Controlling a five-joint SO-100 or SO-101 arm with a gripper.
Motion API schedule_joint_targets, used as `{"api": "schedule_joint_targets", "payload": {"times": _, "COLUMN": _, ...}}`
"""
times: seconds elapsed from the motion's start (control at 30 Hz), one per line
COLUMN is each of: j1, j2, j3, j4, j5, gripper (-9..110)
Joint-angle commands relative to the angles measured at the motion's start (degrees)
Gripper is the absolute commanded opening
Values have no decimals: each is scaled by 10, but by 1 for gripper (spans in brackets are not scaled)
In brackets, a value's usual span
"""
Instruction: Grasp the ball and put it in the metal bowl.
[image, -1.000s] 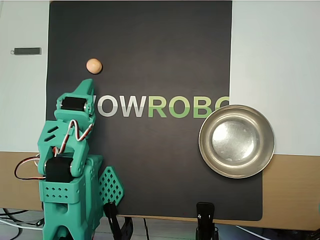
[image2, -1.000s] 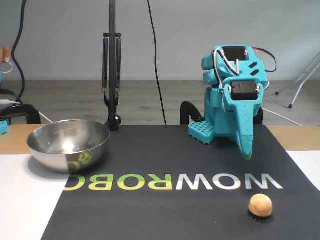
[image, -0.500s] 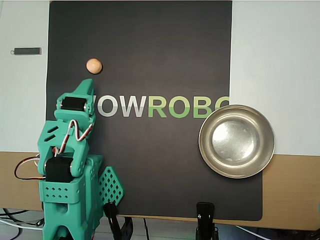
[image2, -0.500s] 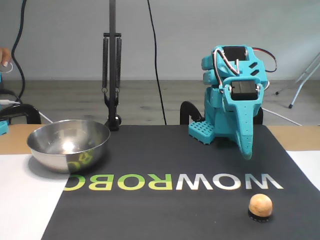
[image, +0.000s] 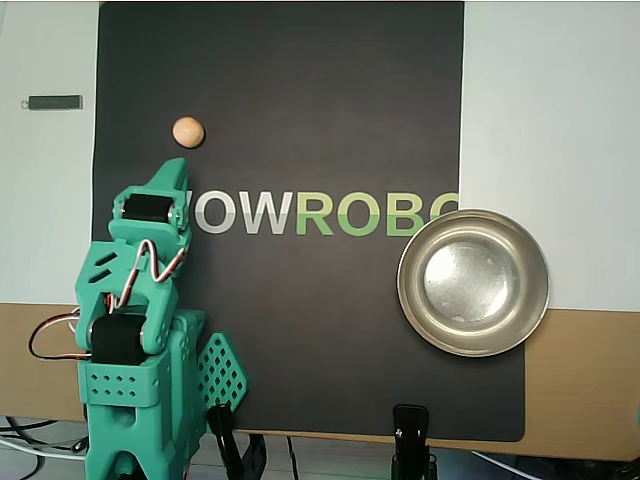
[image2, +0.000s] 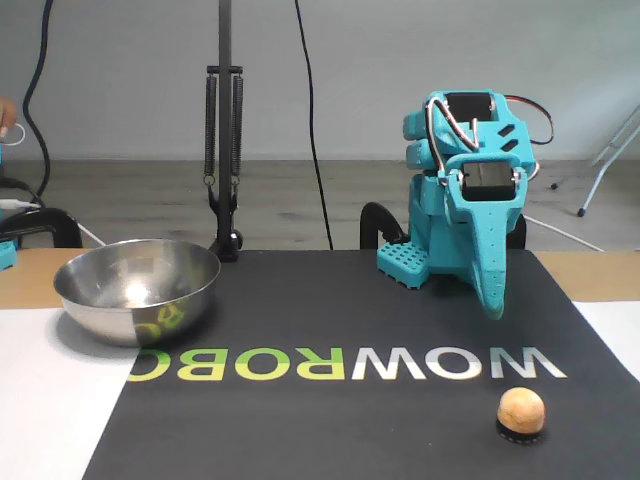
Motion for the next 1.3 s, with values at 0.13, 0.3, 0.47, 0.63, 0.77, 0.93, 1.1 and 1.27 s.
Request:
{"api": "schedule_joint_targets", "payload": {"times": 0.13, "j1": 2, "j2": 31, "j3": 14, "j4": 0, "j5": -2, "gripper": 1}}
{"api": "schedule_joint_targets", "payload": {"times": 0.3, "j1": 1, "j2": 19, "j3": -12, "j4": 7, "j5": -3, "gripper": 1}}
{"api": "schedule_joint_targets", "payload": {"times": 0.47, "j1": -2, "j2": -60, "j3": -72, "j4": 7, "j5": -3, "gripper": 1}}
{"api": "schedule_joint_targets", "payload": {"times": 0.63, "j1": -3, "j2": -181, "j3": -162, "j4": 7, "j5": -3, "gripper": 1}}
{"api": "schedule_joint_targets", "payload": {"times": 0.77, "j1": -3, "j2": -290, "j3": -242, "j4": 7, "j5": -3, "gripper": 1}}
{"api": "schedule_joint_targets", "payload": {"times": 0.93, "j1": -3, "j2": -437, "j3": -352, "j4": 7, "j5": -3, "gripper": 1}}
{"api": "schedule_joint_targets", "payload": {"times": 1.1, "j1": -3, "j2": -577, "j3": -483, "j4": 41, "j5": -3, "gripper": 1}}
{"api": "schedule_joint_targets", "payload": {"times": 1.27, "j1": -4, "j2": -709, "j3": -635, "j4": 142, "j5": -3, "gripper": 1}}
